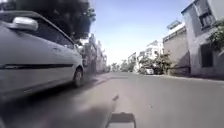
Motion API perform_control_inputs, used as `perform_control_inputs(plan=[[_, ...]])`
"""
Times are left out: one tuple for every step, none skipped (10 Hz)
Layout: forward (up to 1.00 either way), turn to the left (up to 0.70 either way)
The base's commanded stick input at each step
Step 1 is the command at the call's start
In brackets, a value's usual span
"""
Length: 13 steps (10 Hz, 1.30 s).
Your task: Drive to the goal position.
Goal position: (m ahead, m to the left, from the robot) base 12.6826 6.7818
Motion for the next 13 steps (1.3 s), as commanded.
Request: perform_control_inputs(plan=[[1.0,0.0],[1.0,0.0],[1.0,0.0],[1.0,0.0],[1.0,0.0],[1.0,0.0],[1.0,0.0],[1.0,0.0],[1.0,0.0],[1.0,0.0],[1.0,0.0],[1.0,0.0],[1.0,0.0]])
